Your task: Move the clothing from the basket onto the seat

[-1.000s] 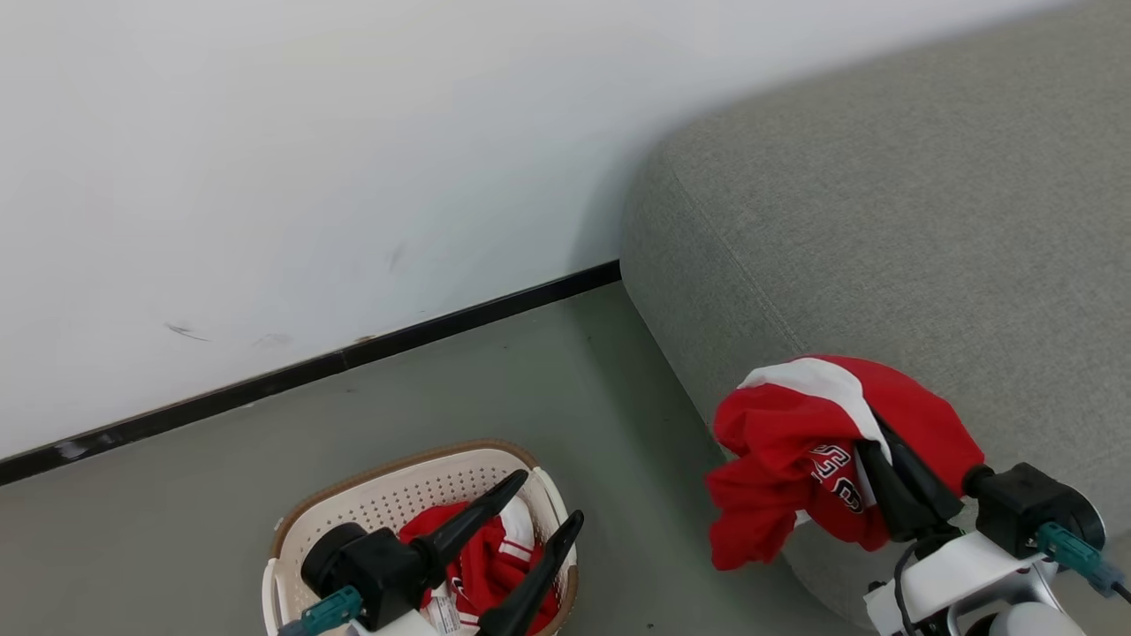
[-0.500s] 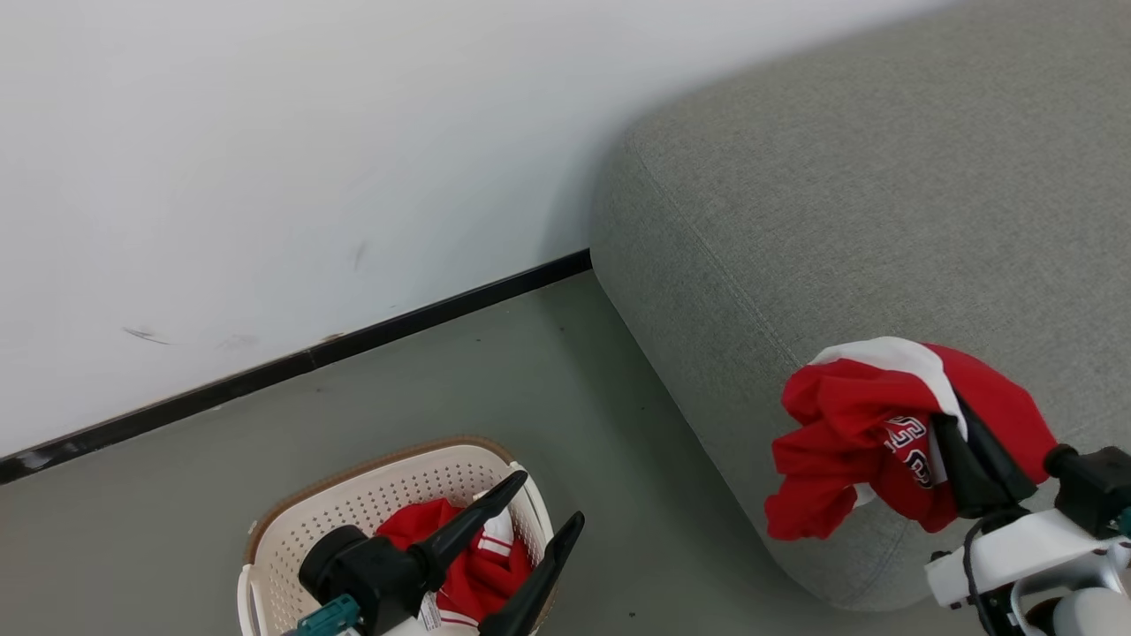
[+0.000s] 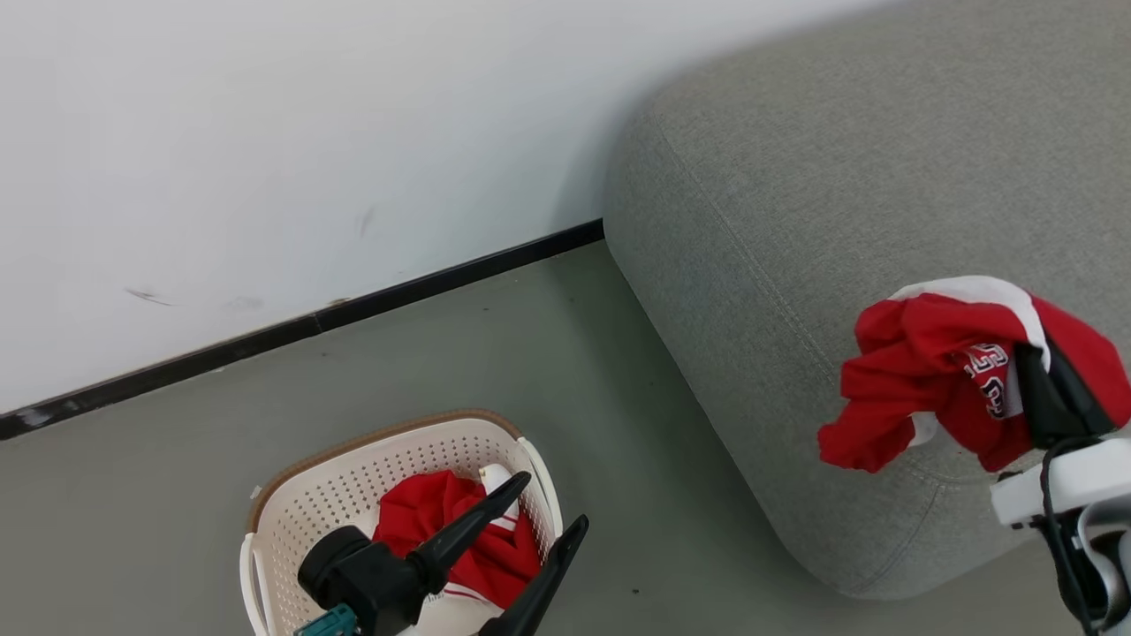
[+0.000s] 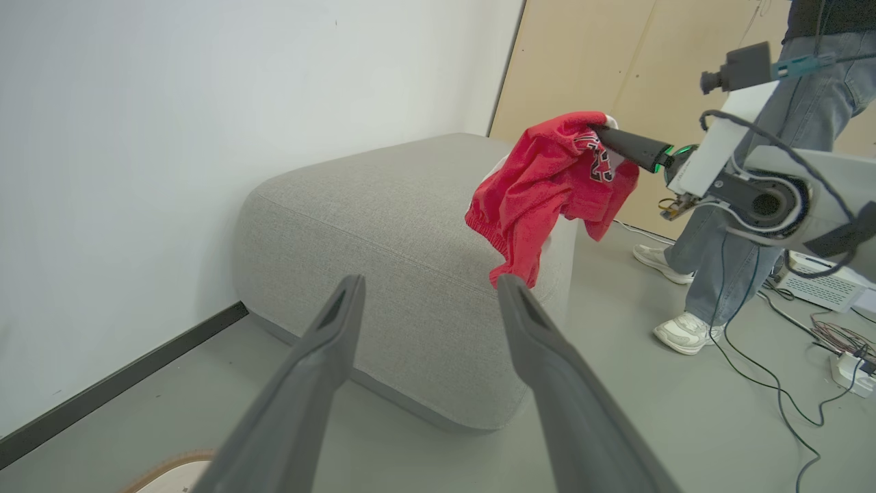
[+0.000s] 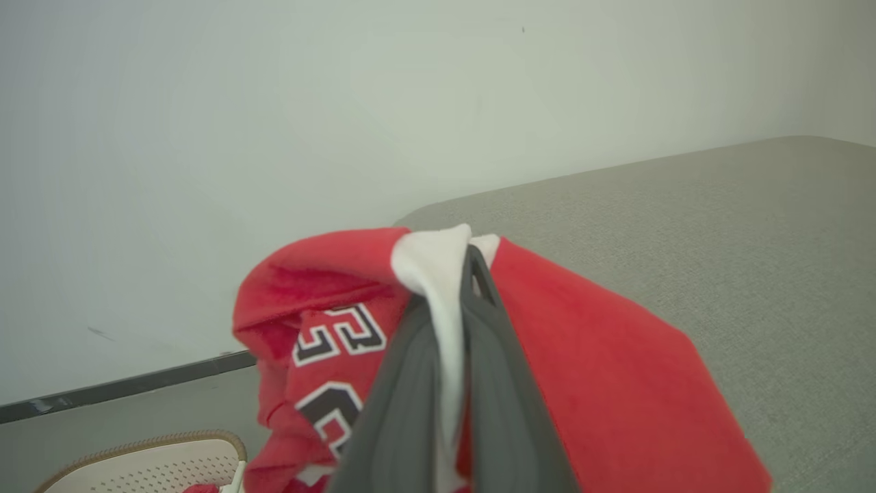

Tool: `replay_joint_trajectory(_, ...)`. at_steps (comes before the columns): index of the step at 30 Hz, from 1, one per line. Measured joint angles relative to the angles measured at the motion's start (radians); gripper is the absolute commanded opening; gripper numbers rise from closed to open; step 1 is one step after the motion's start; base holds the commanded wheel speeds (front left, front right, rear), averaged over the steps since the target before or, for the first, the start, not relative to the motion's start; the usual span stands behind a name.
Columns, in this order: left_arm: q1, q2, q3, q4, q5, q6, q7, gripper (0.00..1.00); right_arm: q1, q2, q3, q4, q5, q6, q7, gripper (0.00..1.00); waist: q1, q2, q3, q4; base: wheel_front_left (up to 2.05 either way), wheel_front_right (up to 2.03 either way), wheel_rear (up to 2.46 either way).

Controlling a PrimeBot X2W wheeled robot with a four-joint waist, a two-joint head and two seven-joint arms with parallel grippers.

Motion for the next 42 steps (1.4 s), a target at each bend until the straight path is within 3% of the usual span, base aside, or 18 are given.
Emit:
replay_joint_trajectory(10,0.0,0.019,0.0,-0.04,0.008,0.0,0.001,1.0,-0.159,-0.029,-0.069,0.117,0.086,0.0,0.03,0.0,0.0,0.0,0.045,0.039,0.0,0.0,0.0)
replay_joint_trajectory(28,-0.001,0.056,0.017,-0.095,0.008,0.001,0.022,1.0,-0.444,-0.032,-0.342,0.328,0.286,0.0,0.137,0.0,0.0,0.0,0.135,0.078,0.0,0.0,0.0)
replay_joint_trajectory(42,0.0,0.096,0.044,-0.135,-0.002,0.02,0.064,1.0,-0.636,-0.022,-0.484,0.498,0.341,0.0,0.211,0.0,0.0001,0.0,0.221,0.086,0.0,0.0,0.0)
